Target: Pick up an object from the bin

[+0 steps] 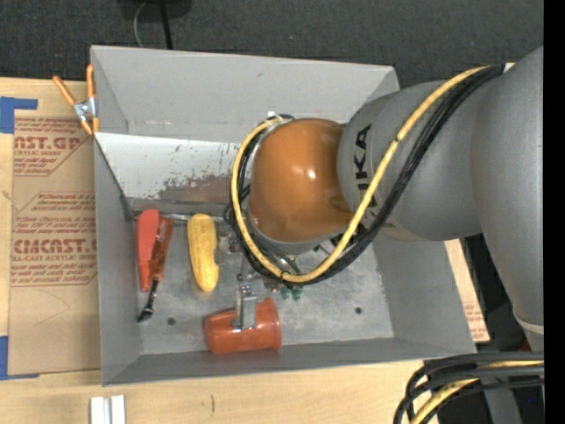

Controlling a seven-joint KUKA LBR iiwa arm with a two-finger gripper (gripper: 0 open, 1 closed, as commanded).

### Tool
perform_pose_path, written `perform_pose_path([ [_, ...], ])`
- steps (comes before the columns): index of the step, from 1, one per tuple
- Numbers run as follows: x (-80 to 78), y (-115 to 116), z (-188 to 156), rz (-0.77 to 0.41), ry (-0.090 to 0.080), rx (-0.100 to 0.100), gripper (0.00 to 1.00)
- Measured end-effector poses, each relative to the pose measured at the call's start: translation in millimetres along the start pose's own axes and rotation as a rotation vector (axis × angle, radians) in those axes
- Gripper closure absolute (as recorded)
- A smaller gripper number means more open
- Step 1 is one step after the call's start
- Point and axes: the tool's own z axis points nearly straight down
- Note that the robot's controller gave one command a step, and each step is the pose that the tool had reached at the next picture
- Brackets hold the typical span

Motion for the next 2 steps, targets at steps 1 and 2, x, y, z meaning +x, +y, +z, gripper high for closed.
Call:
perform_pose_path([
  [1,14.6,-31.3,10.7,-0.302,0.003,0.000,0.00],
  [2,17.0,-18.2,42.9,-0.328,-0.001,-0.001,0.00],
])
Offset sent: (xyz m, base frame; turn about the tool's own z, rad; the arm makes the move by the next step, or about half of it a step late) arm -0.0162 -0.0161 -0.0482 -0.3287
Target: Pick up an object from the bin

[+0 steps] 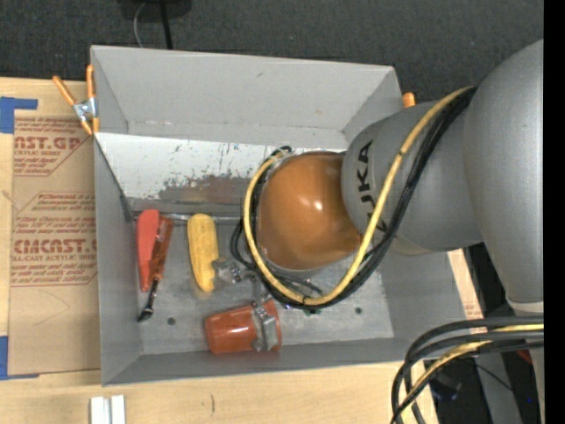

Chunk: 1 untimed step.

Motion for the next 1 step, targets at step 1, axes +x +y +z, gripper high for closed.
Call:
perform_pose_path([
  [1,0.6,-1.9,42.4,-0.182,-0.001,0.000,0.00],
])
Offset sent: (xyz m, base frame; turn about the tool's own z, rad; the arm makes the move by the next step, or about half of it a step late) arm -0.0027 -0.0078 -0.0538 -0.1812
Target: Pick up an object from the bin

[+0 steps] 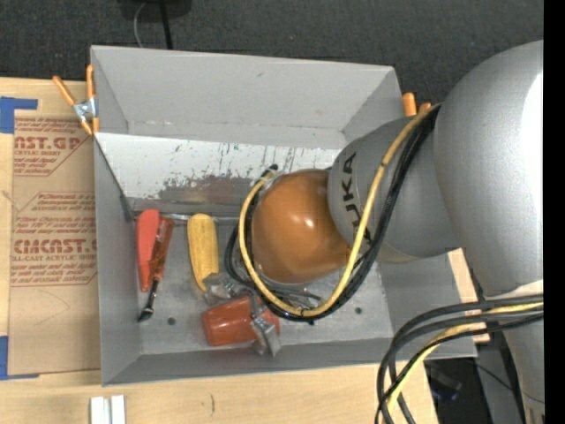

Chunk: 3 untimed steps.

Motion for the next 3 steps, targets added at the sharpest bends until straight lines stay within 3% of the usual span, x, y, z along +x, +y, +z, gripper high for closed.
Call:
perform_pose_path([
  [1,5.0,-2.3,11.4,0.002,-0.002,-0.002,1.00],
  [3,6.3,-1.7,7.2,0.001,0.003,-0.003,1.00],
])
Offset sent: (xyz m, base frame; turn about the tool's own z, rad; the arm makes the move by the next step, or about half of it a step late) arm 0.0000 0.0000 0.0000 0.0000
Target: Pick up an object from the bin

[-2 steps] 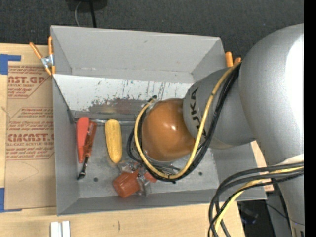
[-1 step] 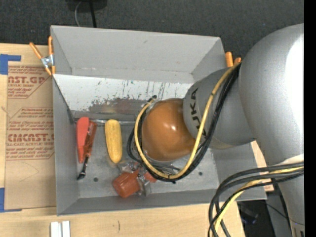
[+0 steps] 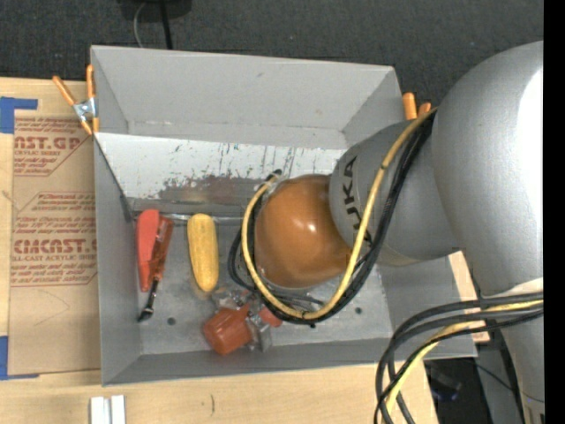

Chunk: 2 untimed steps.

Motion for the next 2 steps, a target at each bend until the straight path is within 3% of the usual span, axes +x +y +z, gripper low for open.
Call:
perform_pose_path([
  [1,1.9,1.0,-21.5,-0.001,0.007,-0.002,1.00],
  [2,-0.8,1.2,-53.6,0.001,-0.001,-0.001,1.00],
])
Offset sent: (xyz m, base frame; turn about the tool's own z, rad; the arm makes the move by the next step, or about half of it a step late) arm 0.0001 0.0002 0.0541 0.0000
